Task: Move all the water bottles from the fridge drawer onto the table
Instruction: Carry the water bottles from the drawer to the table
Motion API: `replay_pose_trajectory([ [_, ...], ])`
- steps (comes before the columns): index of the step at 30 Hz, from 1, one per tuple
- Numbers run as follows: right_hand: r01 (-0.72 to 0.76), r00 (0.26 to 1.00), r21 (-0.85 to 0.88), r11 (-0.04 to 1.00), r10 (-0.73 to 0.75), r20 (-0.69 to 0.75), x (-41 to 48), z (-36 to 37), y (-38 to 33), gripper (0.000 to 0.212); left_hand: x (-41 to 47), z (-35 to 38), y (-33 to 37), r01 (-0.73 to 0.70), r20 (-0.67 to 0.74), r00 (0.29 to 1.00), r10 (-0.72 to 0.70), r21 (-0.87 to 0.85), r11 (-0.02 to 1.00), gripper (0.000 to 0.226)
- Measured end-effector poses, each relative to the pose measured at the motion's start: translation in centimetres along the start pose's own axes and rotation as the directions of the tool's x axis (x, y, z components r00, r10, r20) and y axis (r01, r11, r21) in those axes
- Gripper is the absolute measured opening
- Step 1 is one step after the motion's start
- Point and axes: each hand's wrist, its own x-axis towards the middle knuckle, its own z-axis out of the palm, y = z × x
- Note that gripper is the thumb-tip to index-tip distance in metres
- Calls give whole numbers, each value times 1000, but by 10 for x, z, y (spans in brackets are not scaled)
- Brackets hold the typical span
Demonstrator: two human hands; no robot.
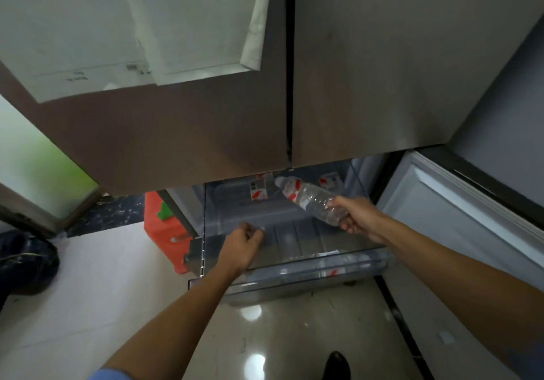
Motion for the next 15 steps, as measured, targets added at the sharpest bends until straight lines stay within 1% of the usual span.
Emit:
replay_pose_trajectory([
  [2, 31, 994, -46, 998, -26, 102, -17, -8, -8, 27, 3, -6, 13, 119, 9, 993, -121, -242, 963, 36],
  [4, 60, 979, -71, 996, -44, 201, -26, -10, -14, 15, 8, -11, 26, 208, 6, 974, -228, -437, 875, 43],
  [6, 75, 954, -77, 994, -49, 297, -30, -8, -15, 11, 12, -17, 32, 239, 6, 960, -281, -547, 802, 49],
  [7, 71, 939, -72, 995, -42, 342, -30, -7, -14, 11, 13, -21, 31, 243, 6, 957, -289, -561, 791, 49],
  [9, 49, 905, -53, 997, -22, 426, -24, -6, -8, 8, 13, -28, 27, 271, 11, 949, -316, -540, 797, 41],
  [11, 33, 881, -55, 998, -3, 473, -13, -4, -4, 16, 12, -36, 24, 262, -28, 945, -325, -527, 808, 29],
  [13, 16, 893, -90, 996, 26, 448, 2, -3, -1, 25, 14, -44, 23, 178, -168, 940, -298, -506, 844, 26],
  [15, -9, 929, -187, 982, 77, 363, 19, -2, 2, 32, 11, -51, 26, 111, -320, 916, -243, -378, 919, 35],
])
